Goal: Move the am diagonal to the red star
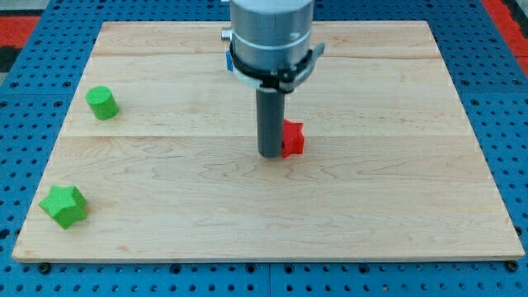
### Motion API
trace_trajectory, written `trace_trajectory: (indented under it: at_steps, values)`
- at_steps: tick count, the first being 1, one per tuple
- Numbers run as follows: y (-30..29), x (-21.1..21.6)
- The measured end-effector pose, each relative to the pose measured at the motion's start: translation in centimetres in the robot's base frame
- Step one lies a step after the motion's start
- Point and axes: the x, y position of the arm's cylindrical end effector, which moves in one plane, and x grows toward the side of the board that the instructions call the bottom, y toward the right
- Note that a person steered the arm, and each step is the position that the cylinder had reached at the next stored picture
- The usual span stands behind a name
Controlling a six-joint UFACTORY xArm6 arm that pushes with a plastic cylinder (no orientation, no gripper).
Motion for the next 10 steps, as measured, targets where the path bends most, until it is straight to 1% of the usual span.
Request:
trace_trajectory:
  at_steps: [2, 3, 4, 5, 8, 10]
  values:
    - [2.6, -0.7]
    - [3.3, 0.5]
    - [4.7, 5.7]
    - [6.7, 5.9]
    - [6.8, 4.2]
    - [8.5, 3.5]
